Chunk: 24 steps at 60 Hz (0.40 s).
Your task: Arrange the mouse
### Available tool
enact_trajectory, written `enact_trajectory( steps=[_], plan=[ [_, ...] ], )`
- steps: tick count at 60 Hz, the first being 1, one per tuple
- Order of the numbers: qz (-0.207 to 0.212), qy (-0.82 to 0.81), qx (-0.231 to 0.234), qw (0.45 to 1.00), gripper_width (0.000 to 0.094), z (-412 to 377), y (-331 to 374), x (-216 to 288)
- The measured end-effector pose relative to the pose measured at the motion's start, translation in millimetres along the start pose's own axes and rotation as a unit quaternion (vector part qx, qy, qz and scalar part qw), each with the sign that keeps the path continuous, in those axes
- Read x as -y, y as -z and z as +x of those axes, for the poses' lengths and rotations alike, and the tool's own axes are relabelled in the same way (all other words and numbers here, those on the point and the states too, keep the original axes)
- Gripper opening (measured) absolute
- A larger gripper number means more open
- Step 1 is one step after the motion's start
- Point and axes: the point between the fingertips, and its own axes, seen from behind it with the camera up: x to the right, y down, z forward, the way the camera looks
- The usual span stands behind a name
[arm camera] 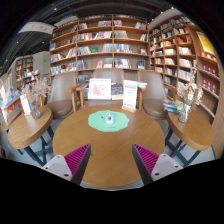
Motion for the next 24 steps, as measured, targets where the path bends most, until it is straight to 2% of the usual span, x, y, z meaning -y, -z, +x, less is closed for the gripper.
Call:
enact_trajectory(
  steps=[13, 24],
  plan=[
    [-0.011, 0.010, 0.005, 1.000, 0.0852, 5.7, 44.9, -43.1],
    [-0.003, 0.015, 0.004, 1.000, 0.0853, 4.8, 54.4, -44.5]
  ],
)
